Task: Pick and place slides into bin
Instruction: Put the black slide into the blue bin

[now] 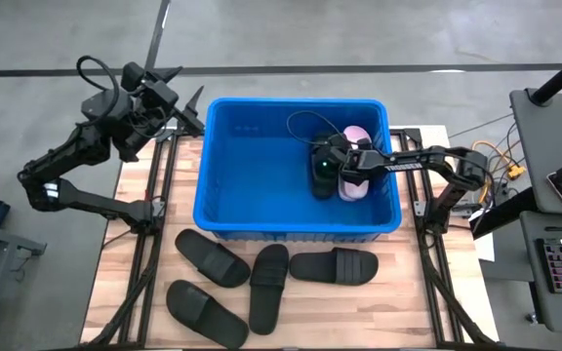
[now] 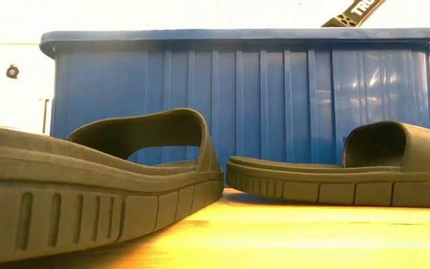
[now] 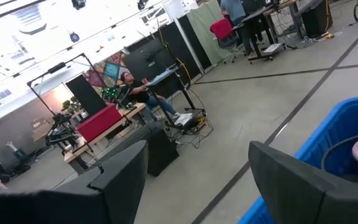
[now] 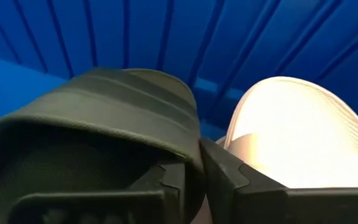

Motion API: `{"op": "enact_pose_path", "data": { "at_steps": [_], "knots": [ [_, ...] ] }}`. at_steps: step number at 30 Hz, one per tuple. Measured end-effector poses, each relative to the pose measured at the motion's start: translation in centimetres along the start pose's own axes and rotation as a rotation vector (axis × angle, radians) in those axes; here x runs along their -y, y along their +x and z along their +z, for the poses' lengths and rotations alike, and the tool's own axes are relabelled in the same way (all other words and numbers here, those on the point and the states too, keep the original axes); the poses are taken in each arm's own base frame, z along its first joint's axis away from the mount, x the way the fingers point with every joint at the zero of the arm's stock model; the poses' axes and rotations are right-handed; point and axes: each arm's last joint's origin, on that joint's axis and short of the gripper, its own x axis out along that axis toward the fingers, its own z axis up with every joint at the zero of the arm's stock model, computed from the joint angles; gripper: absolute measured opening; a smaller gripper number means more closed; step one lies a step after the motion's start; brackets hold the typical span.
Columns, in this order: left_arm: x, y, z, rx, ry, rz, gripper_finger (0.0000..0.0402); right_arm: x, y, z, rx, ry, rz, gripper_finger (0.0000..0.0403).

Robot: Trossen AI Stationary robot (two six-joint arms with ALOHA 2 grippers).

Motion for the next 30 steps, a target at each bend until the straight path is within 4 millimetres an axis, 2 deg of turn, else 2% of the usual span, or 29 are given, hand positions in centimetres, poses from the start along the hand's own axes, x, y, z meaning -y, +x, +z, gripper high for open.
{"op": "enact_pose_path", "data": {
  "at_steps": [5,10,18,24,30],
  "knots": [
    [-0.1,-0.1,0.0,0.002,-0.002,0.001,0.0262,0.0,-0.3,0.5,-0.030,-0.025,0.018,0.0072],
    [-0.2,-0.1,0.0,0.003,-0.003,0.002,0.0262,-0.1,-0.4,0.7,-0.055,-0.068,0.041,0.0130],
    [-0.1,-0.1,0.0,0.003,-0.003,0.001,0.0262,-0.2,-1.3,1.9,-0.193,-0.123,0.111,0.0212],
    [-0.2,-0.1,0.0,0.004,-0.005,0.002,0.0262,0.2,-2.4,3.0,-0.278,-0.194,0.077,0.0246],
    [-0.2,-0.1,0.1,0.012,-0.012,0.000,0.0262,-0.2,-3.0,4.4,-0.307,-0.191,0.162,0.0266]
  ]
}}
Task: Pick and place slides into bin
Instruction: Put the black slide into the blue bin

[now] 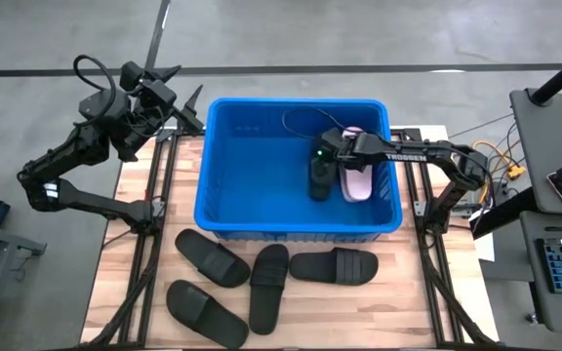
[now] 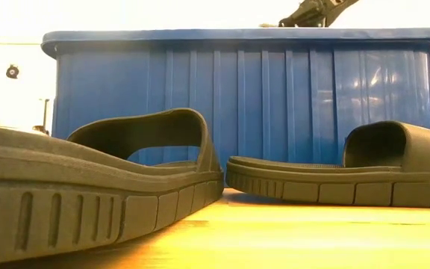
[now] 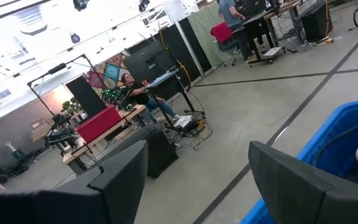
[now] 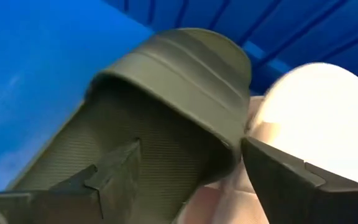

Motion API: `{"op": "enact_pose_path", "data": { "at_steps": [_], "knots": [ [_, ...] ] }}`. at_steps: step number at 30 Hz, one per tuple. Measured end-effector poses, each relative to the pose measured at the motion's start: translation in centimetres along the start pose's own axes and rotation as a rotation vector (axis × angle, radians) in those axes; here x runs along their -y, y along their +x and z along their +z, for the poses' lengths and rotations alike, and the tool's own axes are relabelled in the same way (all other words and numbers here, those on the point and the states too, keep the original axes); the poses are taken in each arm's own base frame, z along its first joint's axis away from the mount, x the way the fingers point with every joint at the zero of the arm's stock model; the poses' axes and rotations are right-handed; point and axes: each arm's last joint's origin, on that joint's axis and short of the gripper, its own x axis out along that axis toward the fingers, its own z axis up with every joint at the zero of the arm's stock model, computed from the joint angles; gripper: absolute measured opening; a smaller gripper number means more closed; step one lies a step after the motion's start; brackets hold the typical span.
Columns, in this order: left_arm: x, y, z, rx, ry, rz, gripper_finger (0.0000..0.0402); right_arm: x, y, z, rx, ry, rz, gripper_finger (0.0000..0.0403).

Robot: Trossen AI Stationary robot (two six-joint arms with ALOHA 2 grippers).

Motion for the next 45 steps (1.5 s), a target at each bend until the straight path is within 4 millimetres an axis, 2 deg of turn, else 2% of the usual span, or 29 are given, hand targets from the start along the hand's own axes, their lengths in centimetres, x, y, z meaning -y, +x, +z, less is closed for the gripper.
{"op": "enact_pose_path", "data": {
  "at_steps": [8,18,31,45],
  "knots": [
    [0.0,0.0,0.0,0.000,0.000,-0.001,0.0262,-0.3,-0.7,0.7,-0.018,0.018,0.080,0.0276],
    [0.0,0.0,-0.1,-0.004,0.003,-0.003,0.0262,0.2,-1.8,0.9,-0.101,-0.014,0.054,0.0264],
    [0.0,0.0,-0.1,-0.005,0.005,-0.003,0.0262,0.1,-3.1,1.2,-0.252,-0.022,0.215,0.0258],
    [0.2,-0.3,-1.1,-0.081,-0.002,-0.043,0.0262,-0.2,-5.8,3.4,-0.188,-0.003,0.296,0.0246]
  ]
}}
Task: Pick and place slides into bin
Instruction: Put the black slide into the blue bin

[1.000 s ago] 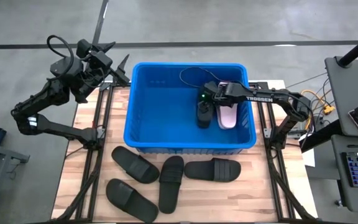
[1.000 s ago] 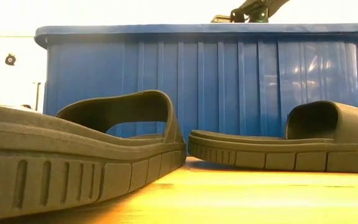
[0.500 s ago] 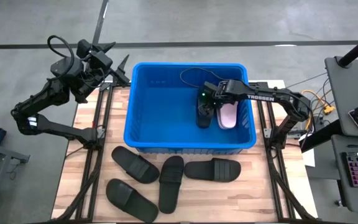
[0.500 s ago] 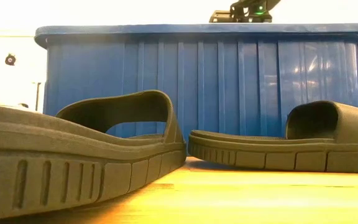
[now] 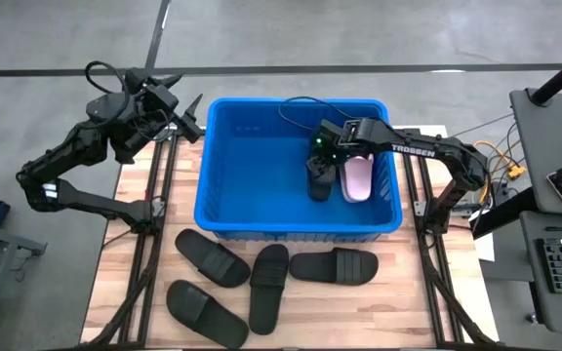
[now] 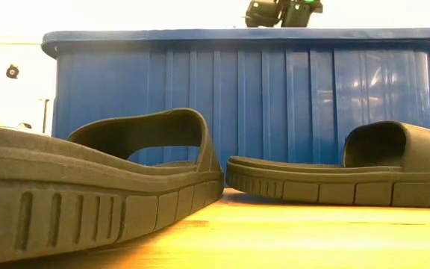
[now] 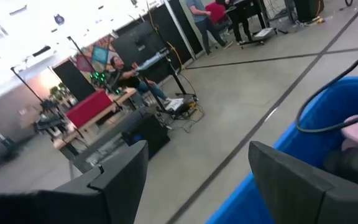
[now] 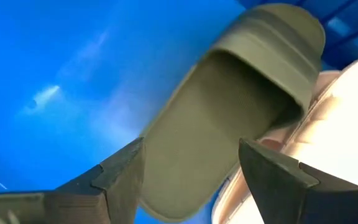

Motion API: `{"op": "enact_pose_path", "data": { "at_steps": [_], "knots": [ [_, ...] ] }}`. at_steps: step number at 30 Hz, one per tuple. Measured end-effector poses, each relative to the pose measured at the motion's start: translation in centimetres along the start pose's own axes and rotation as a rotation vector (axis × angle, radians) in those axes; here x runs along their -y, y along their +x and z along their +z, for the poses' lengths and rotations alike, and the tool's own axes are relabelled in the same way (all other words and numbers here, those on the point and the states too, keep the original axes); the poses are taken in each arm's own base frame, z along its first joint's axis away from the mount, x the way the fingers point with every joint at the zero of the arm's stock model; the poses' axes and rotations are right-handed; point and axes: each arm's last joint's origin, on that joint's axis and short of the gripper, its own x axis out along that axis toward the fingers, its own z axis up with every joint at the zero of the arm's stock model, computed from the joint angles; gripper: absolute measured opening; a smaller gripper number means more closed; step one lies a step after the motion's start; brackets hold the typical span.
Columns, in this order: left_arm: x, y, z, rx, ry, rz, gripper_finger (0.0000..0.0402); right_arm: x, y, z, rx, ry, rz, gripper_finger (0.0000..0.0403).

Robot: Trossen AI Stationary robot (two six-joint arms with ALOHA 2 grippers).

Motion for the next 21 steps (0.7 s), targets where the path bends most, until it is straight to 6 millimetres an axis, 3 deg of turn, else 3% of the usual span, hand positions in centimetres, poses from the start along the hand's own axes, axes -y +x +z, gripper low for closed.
{"op": "enact_pose_path", "data": {
  "at_steps": [9,16,21],
  "knots": [
    [-0.1,-0.4,-0.3,-0.005,-0.148,-0.062,0.0262,-0.5,-1.6,0.9,0.048,-0.005,0.032,0.0240],
    [1.7,0.0,0.1,0.060,-0.265,-0.462,0.0262,-0.6,-2.5,0.9,-0.013,-0.180,0.103,0.0236],
    [4.2,1.5,0.2,-0.026,-0.427,-0.661,0.0262,-0.4,-3.2,0.5,-0.028,-0.198,0.108,0.0232]
  ]
}}
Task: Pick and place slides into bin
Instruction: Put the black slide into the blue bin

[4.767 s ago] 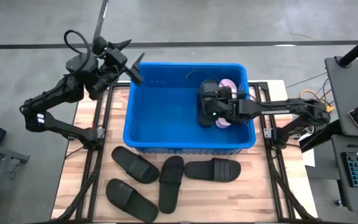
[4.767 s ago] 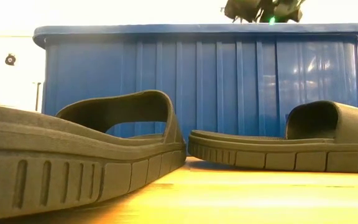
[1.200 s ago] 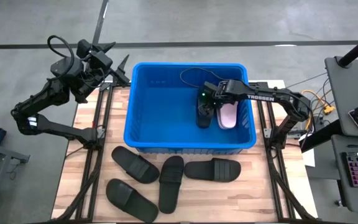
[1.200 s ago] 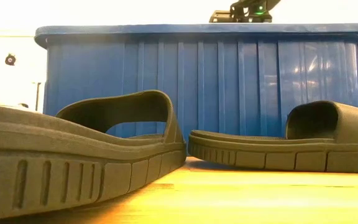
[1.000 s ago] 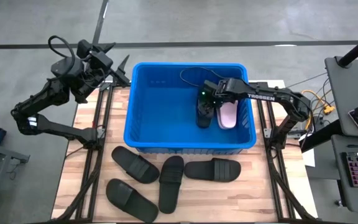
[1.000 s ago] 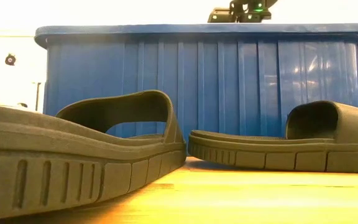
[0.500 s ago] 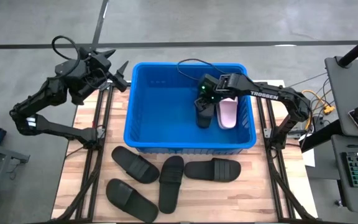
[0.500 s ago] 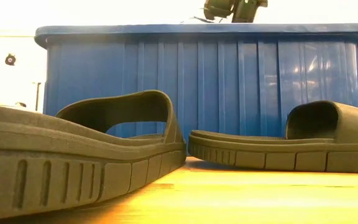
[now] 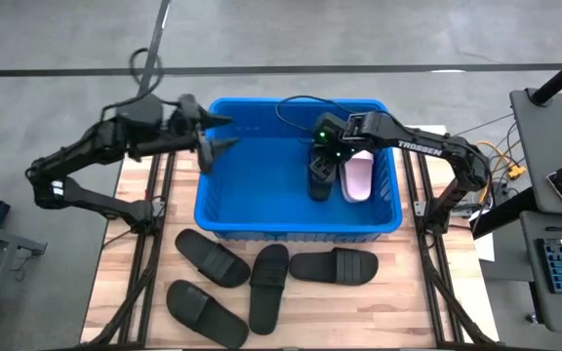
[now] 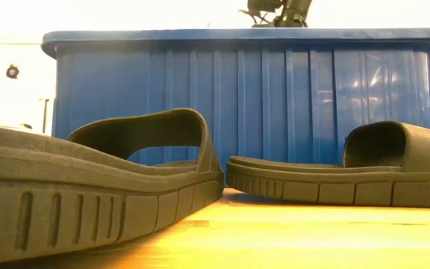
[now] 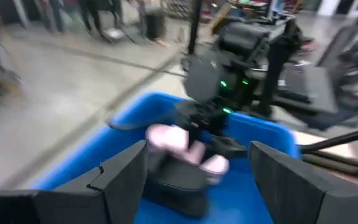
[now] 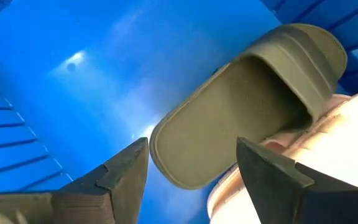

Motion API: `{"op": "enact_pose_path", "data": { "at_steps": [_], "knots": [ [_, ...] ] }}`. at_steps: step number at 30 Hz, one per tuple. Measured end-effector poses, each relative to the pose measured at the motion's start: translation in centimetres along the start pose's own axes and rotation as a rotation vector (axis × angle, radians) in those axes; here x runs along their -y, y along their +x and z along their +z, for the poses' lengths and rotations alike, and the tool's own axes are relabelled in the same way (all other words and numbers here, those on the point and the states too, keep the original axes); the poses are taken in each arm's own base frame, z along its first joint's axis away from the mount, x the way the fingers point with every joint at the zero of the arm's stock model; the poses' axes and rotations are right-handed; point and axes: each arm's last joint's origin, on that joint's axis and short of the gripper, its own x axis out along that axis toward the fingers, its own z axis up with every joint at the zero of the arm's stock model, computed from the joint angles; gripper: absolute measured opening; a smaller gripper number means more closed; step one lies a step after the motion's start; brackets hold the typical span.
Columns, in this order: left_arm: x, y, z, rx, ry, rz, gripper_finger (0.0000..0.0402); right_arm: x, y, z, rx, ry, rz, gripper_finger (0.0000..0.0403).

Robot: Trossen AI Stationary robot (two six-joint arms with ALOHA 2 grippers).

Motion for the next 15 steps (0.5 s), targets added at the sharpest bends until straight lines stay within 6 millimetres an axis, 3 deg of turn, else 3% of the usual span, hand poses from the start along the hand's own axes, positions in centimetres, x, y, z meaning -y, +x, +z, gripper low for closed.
{"op": "enact_pose_path", "data": {
  "at_steps": [9,15],
  "knots": [
    [2.7,5.3,0.0,0.041,-0.067,-0.147,0.0262,0.3,-2.7,-0.9,0.049,-0.048,0.022,0.0230],
    [3.9,6.1,-0.5,0.009,-0.055,-0.179,0.0262,0.7,-6.6,-3.0,0.075,0.047,0.050,0.0226]
  ]
}}
